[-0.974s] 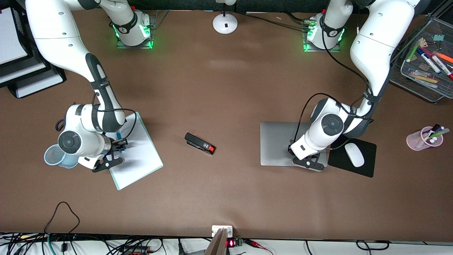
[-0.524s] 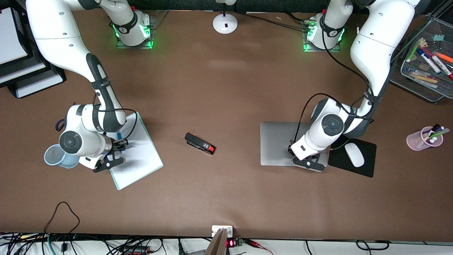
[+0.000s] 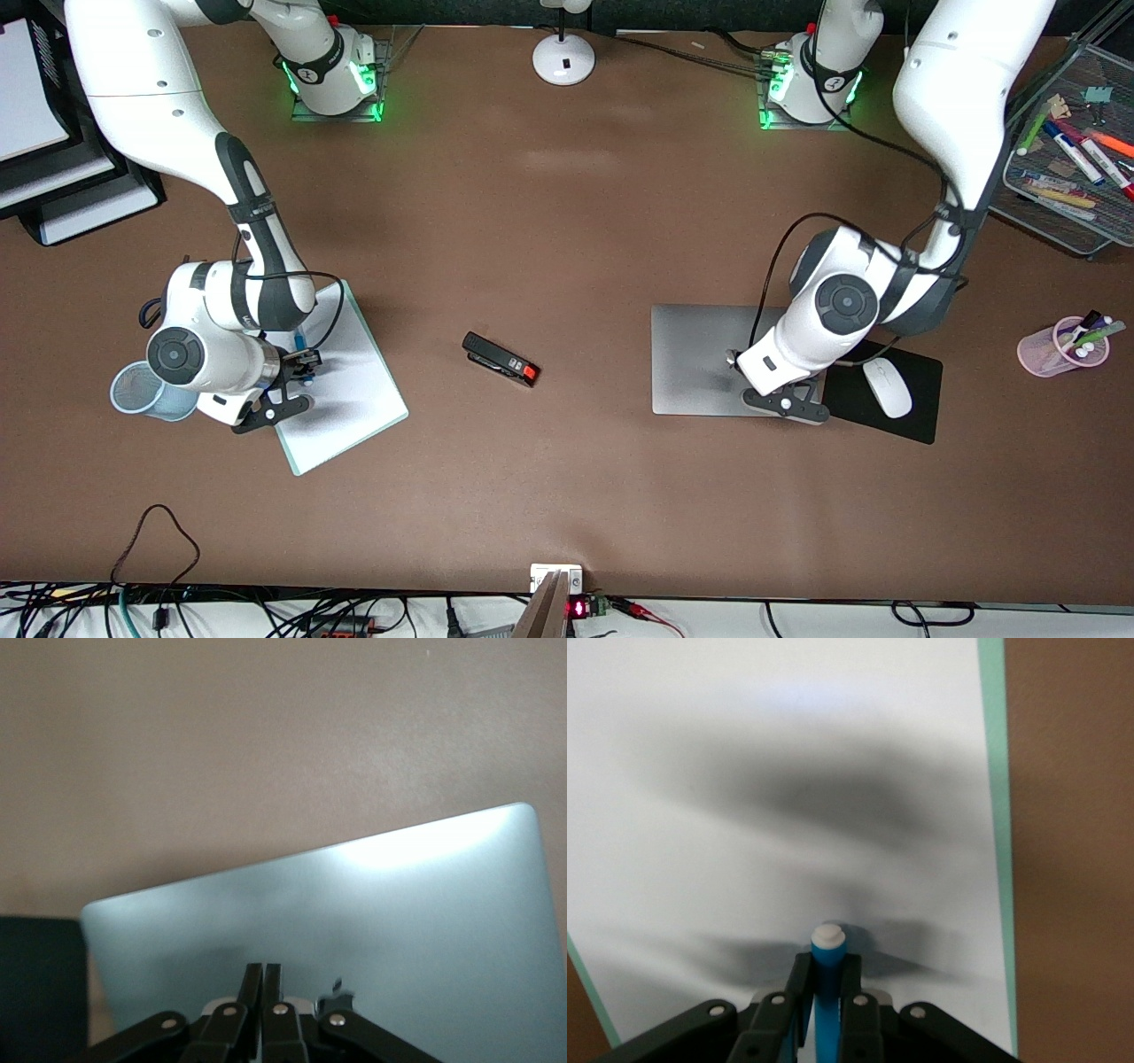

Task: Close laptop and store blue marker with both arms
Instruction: 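Press the laptop lid down with the left gripper while the right gripper holds the marker, then lift the marker with the right gripper while the left gripper withdraws, then carry the blue marker with the right gripper over the light blue cup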

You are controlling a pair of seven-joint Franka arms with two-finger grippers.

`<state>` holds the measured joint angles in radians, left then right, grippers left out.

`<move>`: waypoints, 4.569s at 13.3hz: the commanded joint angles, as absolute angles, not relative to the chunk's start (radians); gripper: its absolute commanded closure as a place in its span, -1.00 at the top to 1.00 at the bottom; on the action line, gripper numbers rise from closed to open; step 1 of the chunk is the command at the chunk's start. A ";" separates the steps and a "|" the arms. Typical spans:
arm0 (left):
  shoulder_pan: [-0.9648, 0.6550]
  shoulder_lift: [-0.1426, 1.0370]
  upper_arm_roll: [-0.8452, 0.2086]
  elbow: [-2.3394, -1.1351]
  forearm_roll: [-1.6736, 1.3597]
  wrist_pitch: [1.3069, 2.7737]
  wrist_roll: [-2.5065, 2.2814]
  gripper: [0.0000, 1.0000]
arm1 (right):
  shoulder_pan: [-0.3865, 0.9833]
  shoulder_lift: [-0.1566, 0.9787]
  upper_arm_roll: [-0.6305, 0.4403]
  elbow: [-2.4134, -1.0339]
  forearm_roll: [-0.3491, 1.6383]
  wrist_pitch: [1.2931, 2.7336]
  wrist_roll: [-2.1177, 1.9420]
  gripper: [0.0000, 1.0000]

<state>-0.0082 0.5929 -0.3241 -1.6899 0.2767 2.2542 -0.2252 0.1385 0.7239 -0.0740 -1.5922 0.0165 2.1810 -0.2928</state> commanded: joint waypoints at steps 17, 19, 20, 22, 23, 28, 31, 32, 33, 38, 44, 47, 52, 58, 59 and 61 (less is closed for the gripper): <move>0.060 0.157 -0.419 -1.701 0.124 1.659 -0.204 1.00 | 0.028 0.371 -0.069 -1.445 0.101 1.970 -0.803 -0.99; 0.099 0.112 -0.416 -1.677 0.062 1.599 -0.114 1.00 | -0.020 0.359 -0.069 -1.442 0.202 1.968 -0.966 -0.99; 0.126 0.110 -0.413 -1.646 0.043 1.551 -0.066 1.00 | -0.049 0.357 -0.071 -1.437 0.251 1.967 -1.027 -0.99; 0.193 0.095 -0.393 -1.592 -0.038 1.482 0.004 1.00 | -0.100 0.356 -0.069 -1.418 0.333 1.948 -1.171 -0.99; 0.175 0.054 -0.326 -1.597 -0.052 1.467 0.015 1.00 | -0.126 0.356 -0.071 -1.404 0.371 1.919 -1.278 -0.99; -0.034 -0.023 -0.016 -1.630 -0.031 1.506 0.011 1.00 | -0.231 0.365 -0.067 -1.393 0.465 1.815 -1.649 -0.99; -0.051 -0.037 0.011 -1.710 -0.029 1.626 0.008 1.00 | -0.281 0.396 -0.066 -1.393 0.532 1.737 -1.757 -1.00; -0.048 -0.063 0.011 -1.726 -0.029 1.646 0.021 1.00 | -0.296 0.405 -0.066 -1.393 0.569 1.720 -1.799 -1.00; -0.043 -0.090 0.011 -1.764 -0.028 1.651 0.023 1.00 | -0.313 0.419 -0.066 -1.391 0.610 1.688 -1.837 -1.00; -0.037 -0.110 -0.009 -1.779 0.057 1.646 0.015 1.00 | -0.388 0.462 -0.064 -1.391 0.741 1.547 -1.993 -1.00; -0.048 -0.112 -0.057 -1.753 0.054 1.615 0.005 1.00 | -0.396 0.511 -0.057 -1.391 0.810 1.496 -2.038 -1.00; -0.048 -0.110 -0.057 -1.752 0.055 1.617 0.008 1.00 | -0.406 0.529 -0.060 -1.390 0.810 1.482 -2.107 -1.00; -0.046 -0.110 -0.057 -1.752 0.054 1.617 0.014 1.00 | -0.434 0.590 -0.060 -1.295 0.811 1.422 -2.195 -1.00; -0.043 -0.110 -0.055 -1.750 0.052 1.615 0.014 1.00 | -0.486 0.649 -0.057 -1.259 0.847 1.378 -2.253 -1.00; -0.043 -0.110 -0.057 -1.752 0.052 1.614 0.012 1.00 | -0.491 0.652 -0.057 -1.259 0.847 1.371 -2.255 -1.00; -0.043 -0.112 -0.057 -1.752 0.052 1.614 0.012 1.00 | -0.505 0.653 -0.055 -1.258 0.847 1.370 -2.256 -1.00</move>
<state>-0.0420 -0.0995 -0.0563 -1.7558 0.0361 1.6290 0.0066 -0.4782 0.6357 -0.0680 -1.2964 0.8224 1.4020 -2.2477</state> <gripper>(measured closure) 0.000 0.837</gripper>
